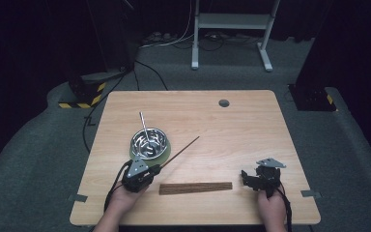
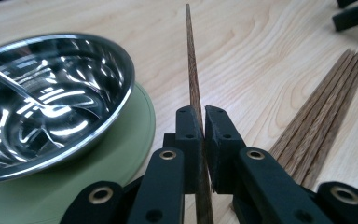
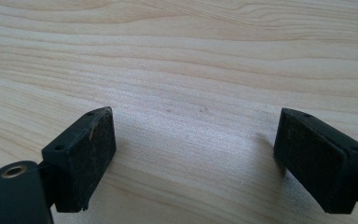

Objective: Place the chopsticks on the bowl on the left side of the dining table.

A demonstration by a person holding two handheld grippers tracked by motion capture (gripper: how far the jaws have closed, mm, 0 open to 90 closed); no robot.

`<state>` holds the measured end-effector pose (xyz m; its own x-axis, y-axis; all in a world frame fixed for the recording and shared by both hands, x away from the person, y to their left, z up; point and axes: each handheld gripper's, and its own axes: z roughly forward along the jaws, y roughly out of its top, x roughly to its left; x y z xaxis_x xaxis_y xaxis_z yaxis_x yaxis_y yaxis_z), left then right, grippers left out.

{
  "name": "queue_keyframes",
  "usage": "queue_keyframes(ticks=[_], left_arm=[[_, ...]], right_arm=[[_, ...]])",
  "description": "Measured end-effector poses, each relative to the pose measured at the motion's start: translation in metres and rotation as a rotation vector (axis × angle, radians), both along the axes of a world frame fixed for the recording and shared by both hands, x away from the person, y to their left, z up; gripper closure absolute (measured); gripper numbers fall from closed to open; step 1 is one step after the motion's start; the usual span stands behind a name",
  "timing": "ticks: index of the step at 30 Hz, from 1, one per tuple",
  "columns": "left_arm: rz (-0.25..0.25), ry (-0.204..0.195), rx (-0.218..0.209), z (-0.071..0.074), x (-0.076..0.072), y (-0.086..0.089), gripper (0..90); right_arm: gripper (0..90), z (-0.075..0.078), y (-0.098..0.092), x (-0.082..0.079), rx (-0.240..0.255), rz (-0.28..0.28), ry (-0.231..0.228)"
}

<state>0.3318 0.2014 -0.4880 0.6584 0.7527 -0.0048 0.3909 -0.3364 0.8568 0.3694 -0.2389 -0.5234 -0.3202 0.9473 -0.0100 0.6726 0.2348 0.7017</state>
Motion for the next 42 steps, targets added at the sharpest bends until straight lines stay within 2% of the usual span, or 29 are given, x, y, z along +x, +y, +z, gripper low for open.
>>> queue_keyframes(ticks=[3, 7, 8, 17, 18, 19, 20, 23, 24, 26, 27, 28, 31, 39, 42], left_arm=[[0.016, -0.013, -0.007, 0.007, -0.001, 0.008, 83.9], [0.063, -0.024, -0.024, 0.012, 0.000, 0.024, 83.9], [0.084, -0.018, -0.033, 0.013, 0.000, 0.028, 83.9], [0.167, -0.010, -0.043, 0.009, 0.008, 0.057, 83.9], [0.201, -0.006, -0.093, 0.006, 0.009, 0.058, 83.9], [0.205, 0.002, -0.089, 0.006, 0.009, 0.061, 83.8], [0.202, 0.010, -0.067, 0.006, 0.009, 0.064, 83.9], [0.211, 0.015, -0.068, 0.005, 0.011, 0.068, 83.8], [0.215, 0.010, -0.084, 0.004, 0.012, 0.068, 83.8], [0.204, 0.025, -0.081, 0.003, 0.012, 0.067, 83.8], [0.205, 0.017, -0.082, 0.002, 0.013, 0.065, 83.8], [0.187, 0.030, -0.067, 0.002, 0.014, 0.065, 83.8], [0.173, 0.038, -0.062, 0.000, 0.016, 0.062, 83.8], [0.158, 0.059, -0.052, -0.002, 0.018, 0.059, 82.9], [0.159, 0.045, -0.045, 0.002, 0.015, 0.060, 74.5]], right_arm=[[12.4, 0.000, 0.000, 0.000, 0.000, 0.000, 0.000], [12.4, 0.000, 0.000, 0.000, 0.000, 0.000, 0.000], [12.4, 0.000, 0.000, 0.000, 0.000, 0.000, 0.000], [12.4, 0.000, 0.000, 0.000, 0.000, 0.000, 0.000], [12.4, 0.000, 0.000, 0.000, 0.000, 0.000, 0.000], [12.4, 0.000, 0.000, 0.000, 0.000, 0.000, 0.000], [12.4, 0.000, 0.000, 0.000, 0.000, 0.000, 0.000], [12.4, 0.000, 0.000, 0.000, 0.000, 0.000, 0.000], [12.4, 0.000, 0.000, 0.000, 0.001, 0.000, 0.000], [12.4, 0.000, 0.000, 0.000, 0.000, 0.000, 0.000], [12.4, 0.000, 0.000, 0.000, 0.000, 0.000, 0.000], [12.4, 0.000, 0.000, 0.000, 0.000, 0.000, 0.000], [12.4, 0.000, 0.000, 0.000, 0.000, 0.000, 0.000], [12.4, 0.000, 0.000, 0.000, 0.000, 0.000, 0.000], [12.4, 0.000, 0.000, 0.000, 0.000, 0.000, 0.000]])
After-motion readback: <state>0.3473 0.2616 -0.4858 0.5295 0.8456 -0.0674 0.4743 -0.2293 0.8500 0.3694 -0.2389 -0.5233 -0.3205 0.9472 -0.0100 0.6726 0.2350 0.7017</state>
